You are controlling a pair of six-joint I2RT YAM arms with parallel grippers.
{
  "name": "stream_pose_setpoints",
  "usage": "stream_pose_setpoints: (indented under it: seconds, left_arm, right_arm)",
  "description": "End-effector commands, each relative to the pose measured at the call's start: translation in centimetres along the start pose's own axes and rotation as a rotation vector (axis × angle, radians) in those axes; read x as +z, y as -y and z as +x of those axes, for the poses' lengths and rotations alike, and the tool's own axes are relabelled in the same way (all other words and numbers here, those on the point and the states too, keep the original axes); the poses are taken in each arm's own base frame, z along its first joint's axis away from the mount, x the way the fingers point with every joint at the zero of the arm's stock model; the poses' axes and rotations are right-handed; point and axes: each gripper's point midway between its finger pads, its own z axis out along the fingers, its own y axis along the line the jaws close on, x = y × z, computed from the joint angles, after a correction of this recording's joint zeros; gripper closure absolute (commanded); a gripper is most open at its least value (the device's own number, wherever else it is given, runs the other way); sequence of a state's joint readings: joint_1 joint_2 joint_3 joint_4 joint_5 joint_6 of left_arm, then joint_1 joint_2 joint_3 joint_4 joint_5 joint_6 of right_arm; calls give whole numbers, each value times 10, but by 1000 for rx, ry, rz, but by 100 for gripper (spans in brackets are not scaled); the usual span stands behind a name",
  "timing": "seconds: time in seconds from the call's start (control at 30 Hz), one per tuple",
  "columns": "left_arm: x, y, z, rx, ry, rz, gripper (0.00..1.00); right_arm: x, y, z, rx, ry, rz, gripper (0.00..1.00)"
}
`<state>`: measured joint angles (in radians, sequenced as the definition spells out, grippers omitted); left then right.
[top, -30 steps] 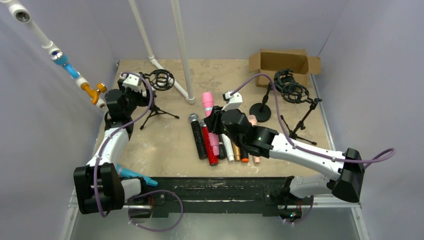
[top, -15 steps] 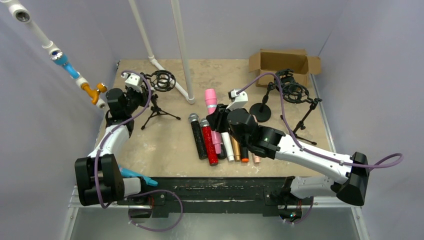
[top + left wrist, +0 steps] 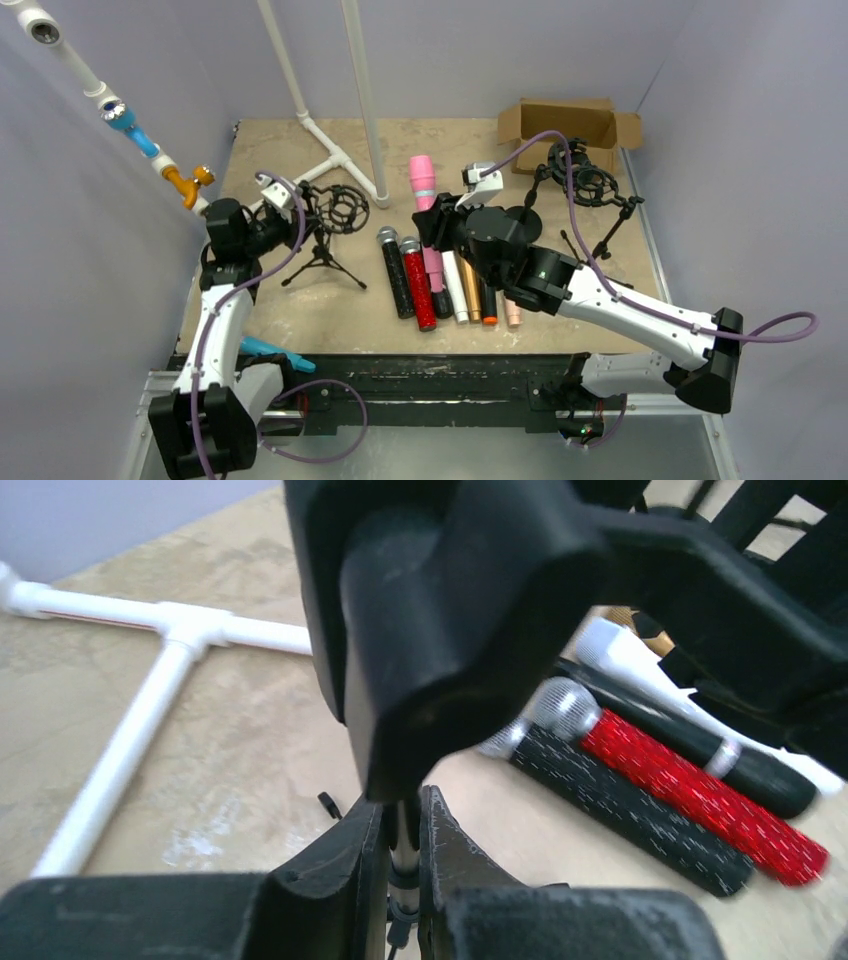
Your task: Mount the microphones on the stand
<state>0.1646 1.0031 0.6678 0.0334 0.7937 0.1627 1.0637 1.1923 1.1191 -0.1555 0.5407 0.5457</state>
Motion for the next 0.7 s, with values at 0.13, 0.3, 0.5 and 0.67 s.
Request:
stream_pose_setpoints:
  seconds: [0.13, 0.3, 0.5, 0.67]
  left_arm:
    - [-31, 64, 30, 54, -45, 218, 100]
    - [-34, 72, 37, -10, -56, 232, 100]
    - [-35, 72, 42, -44, -65, 214, 100]
    - [-35, 69, 48, -52, -73, 180, 100]
  right_arm:
    - [-11, -64, -118, -1, 385, -212, 100]
    - [-33, -106, -152, -2, 641, -389, 100]
    - [-46, -134, -158, -29, 882, -444, 100]
    - [-58, -156, -149, -64, 998, -457, 100]
